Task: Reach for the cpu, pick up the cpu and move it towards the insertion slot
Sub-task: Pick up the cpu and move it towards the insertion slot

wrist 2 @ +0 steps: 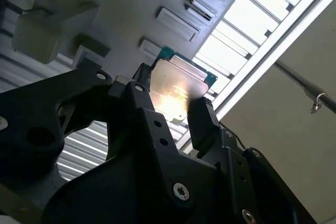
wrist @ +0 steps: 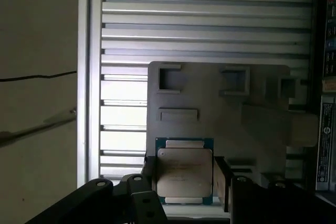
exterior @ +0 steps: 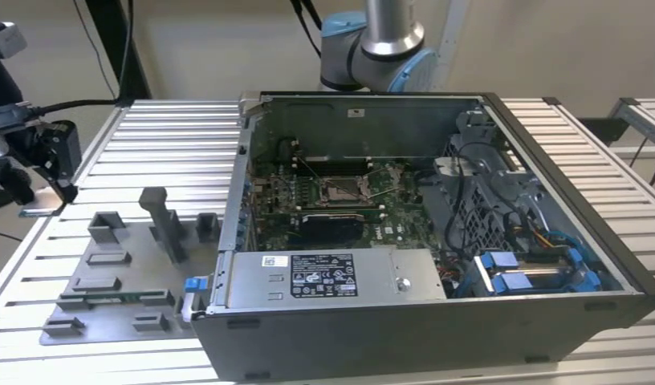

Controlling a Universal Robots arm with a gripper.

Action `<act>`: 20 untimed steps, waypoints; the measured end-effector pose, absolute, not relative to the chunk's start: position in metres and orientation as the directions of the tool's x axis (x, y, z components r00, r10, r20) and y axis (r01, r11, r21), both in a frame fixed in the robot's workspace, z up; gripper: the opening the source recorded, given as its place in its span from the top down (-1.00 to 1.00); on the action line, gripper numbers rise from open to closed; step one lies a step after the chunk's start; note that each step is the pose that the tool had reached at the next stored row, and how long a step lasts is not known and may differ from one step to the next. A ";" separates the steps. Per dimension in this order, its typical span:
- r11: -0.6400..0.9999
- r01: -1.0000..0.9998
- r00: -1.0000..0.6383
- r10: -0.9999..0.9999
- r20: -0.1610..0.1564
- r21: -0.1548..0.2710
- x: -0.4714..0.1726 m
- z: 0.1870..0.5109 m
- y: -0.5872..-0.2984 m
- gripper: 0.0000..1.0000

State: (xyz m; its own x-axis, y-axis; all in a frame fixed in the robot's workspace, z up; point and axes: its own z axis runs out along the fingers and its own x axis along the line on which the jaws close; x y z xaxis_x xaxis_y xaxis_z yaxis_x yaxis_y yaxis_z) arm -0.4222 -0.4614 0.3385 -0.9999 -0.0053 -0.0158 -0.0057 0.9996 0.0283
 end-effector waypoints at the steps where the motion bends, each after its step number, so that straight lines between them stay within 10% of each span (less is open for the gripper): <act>1: 1.000 -0.006 -1.000 -0.005 -0.016 0.028 -0.422 0.340 -0.461 1.00; 20: 1.000 -0.006 -1.000 -0.005 -0.016 0.028 -0.422 0.369 -0.461 1.00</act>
